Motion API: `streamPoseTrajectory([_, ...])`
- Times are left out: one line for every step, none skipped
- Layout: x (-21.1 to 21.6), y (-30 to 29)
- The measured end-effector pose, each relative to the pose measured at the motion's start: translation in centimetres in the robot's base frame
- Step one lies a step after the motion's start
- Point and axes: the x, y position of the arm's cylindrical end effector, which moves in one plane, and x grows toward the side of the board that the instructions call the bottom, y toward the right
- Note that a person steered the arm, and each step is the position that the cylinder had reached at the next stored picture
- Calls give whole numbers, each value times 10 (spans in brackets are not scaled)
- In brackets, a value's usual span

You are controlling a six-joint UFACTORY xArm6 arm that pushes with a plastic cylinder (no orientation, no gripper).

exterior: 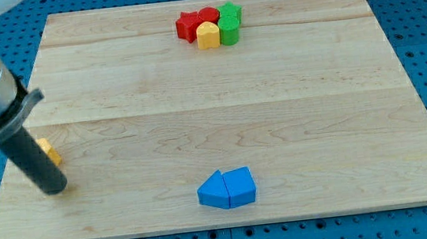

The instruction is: Slightly push the yellow hexagon towards the top of the board

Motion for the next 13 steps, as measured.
streamPoseTrajectory([-24,-5])
streamPoseTrajectory([10,-7])
streamPoseTrajectory([33,-12])
streamPoseTrajectory([33,-73])
streamPoseTrajectory([31,-89])
streamPoseTrajectory([15,-89])
streamPoseTrajectory([-13,-79])
streamPoseTrajectory([-33,-30])
streamPoseTrajectory([-48,14])
streamPoseTrajectory([-37,48])
streamPoseTrajectory([-35,70])
streamPoseTrajectory([-39,80])
streamPoseTrajectory([-29,47])
